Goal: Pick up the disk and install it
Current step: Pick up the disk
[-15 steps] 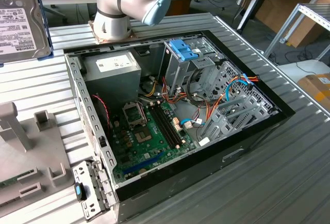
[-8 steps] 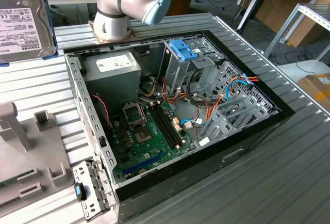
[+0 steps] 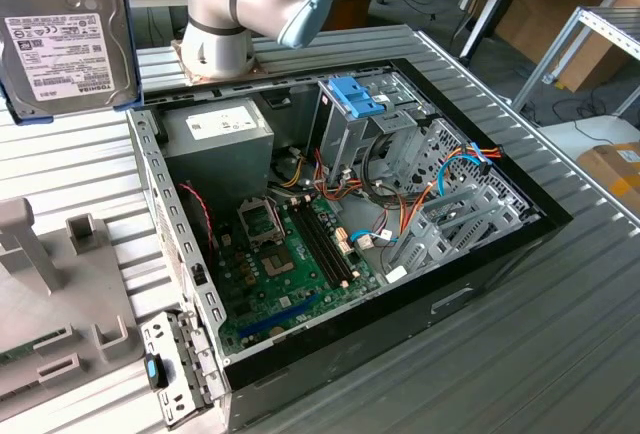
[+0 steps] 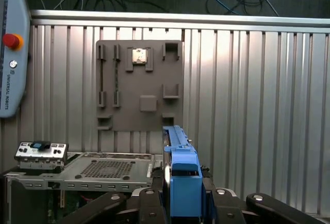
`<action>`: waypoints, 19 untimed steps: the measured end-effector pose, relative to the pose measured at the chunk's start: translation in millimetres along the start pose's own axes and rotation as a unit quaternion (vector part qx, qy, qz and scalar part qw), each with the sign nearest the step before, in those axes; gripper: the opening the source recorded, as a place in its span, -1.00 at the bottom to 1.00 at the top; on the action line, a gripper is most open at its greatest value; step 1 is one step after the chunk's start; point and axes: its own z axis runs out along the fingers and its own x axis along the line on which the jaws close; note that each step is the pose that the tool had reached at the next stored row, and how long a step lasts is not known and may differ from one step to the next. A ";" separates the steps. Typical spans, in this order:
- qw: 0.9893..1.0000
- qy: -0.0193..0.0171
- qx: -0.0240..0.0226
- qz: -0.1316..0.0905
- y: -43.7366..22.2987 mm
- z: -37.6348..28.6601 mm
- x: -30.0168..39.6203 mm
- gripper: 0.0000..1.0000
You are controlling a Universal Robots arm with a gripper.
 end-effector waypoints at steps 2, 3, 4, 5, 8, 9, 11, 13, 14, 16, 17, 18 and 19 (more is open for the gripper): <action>1.000 0.000 0.000 0.000 -8.6 0.1 0.2 -0.26; 1.000 0.000 0.000 0.000 -15.1 0.1 0.3 -0.26; 1.000 0.000 -0.001 0.000 -25.0 0.2 0.5 -0.26; 1.000 0.000 -0.001 0.000 -34.1 0.3 0.7 -0.26; 1.000 0.000 -0.001 0.000 -55.4 0.4 1.2 -0.26; 1.000 0.000 -0.001 0.000 -58.7 0.5 1.3 -0.26; 1.000 0.000 -0.001 0.000 -69.3 0.5 1.5 -0.26; 1.000 0.000 -0.001 0.000 -76.8 0.6 1.7 -0.26; 1.000 0.000 -0.001 0.000 -79.4 0.6 1.7 -0.26; 1.000 0.000 -0.001 0.000 -87.0 0.7 1.9 -0.26; 1.000 0.000 -0.001 0.000 -90.7 0.7 1.9 -0.26; 1.000 0.000 -0.001 0.000 -94.5 0.8 2.0 -0.26; 1.000 0.000 -0.002 0.000 -96.8 0.7 2.1 -0.26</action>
